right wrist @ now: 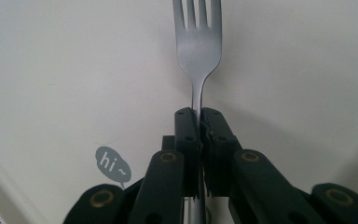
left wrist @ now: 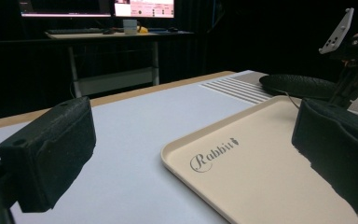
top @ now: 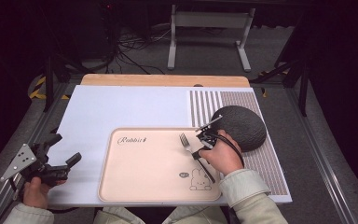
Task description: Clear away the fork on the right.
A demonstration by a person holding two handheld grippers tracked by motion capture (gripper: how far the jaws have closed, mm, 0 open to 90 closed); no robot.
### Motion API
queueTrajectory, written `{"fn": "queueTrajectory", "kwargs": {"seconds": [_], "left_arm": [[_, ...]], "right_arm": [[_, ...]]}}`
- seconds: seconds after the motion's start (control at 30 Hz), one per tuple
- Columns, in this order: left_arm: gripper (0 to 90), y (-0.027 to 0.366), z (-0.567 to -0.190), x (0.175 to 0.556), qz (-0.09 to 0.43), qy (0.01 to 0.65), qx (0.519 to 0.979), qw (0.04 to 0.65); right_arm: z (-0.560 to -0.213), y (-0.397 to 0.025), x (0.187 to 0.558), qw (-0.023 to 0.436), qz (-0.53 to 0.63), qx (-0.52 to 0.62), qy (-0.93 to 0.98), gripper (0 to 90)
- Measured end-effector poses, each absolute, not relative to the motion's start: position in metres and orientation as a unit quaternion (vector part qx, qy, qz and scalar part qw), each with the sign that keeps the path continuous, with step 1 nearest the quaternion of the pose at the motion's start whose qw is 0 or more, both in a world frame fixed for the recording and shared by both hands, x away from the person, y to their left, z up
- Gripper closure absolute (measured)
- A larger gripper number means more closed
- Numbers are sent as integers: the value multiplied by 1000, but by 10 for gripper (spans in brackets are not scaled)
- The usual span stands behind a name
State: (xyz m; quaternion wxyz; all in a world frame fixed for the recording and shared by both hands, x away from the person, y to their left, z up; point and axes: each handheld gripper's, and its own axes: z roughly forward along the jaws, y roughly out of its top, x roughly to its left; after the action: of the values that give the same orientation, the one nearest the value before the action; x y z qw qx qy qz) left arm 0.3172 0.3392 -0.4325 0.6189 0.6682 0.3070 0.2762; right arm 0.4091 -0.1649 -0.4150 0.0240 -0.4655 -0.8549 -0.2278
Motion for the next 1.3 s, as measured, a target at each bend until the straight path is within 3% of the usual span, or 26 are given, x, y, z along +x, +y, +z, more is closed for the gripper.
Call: {"fn": "queueTrajectory", "kwargs": {"seconds": [0.83, 1.17, 1.3], "left_arm": [[4, 339, -432, 317, 277, 305, 668, 620], [3, 339, -432, 317, 276, 305, 670, 618], [3, 339, -432, 317, 276, 305, 669, 619]], "right_arm": [[-424, -162, 411, 23, -222, -462, -858, 844], [-421, -162, 410, -2, -231, -446, -865, 696], [-418, -159, 409, -13, -265, -426, -865, 424]]}}
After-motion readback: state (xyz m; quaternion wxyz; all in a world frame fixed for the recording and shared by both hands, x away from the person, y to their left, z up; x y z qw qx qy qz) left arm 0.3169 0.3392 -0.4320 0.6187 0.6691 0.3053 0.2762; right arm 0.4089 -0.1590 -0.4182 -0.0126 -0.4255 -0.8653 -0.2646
